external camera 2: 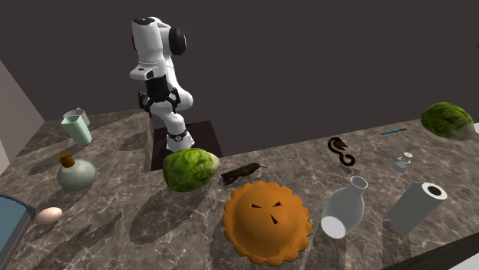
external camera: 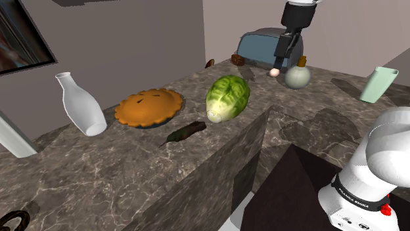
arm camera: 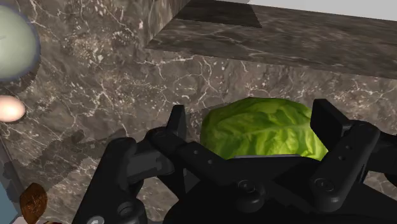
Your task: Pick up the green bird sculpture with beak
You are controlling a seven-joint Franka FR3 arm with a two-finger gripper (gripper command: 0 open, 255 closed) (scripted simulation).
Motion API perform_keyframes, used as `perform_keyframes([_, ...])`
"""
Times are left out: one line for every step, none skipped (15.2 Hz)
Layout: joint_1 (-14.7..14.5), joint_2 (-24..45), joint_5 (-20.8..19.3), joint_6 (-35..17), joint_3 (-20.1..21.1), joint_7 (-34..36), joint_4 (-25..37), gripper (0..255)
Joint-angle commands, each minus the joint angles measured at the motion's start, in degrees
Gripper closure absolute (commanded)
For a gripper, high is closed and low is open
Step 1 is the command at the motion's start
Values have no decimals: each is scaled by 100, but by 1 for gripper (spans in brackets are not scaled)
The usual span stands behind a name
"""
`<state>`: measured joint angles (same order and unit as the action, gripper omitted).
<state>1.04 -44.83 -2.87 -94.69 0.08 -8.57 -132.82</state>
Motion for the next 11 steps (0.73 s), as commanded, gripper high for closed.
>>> perform_keyframes([0, 0, 0, 0, 0, 0, 0, 0])
perform_keyframes([-82, 141, 9, -189, -28, -166, -22, 0])
perform_keyframes([-167, 285, 20, -375, -56, -332, -38, 0])
perform_keyframes([-251, 433, 34, -557, -82, -498, -48, 0])
perform_keyframes([-335, 584, 51, -734, -106, -665, -51, 0])
perform_keyframes([-418, 737, 70, -908, -127, -833, -48, 0])
perform_keyframes([-502, 892, 92, -1077, -147, -1002, -40, 0])
perform_keyframes([-586, 1049, 117, -1241, -165, -1171, -26, 0])
perform_keyframes([-670, 1207, 144, -1400, -181, -1342, -7, 0])
perform_keyframes([-753, 1366, 174, -1555, -194, -1513, 17, 0])
perform_keyframes([-838, 1526, 206, -1705, -207, -1685, 46, 0])
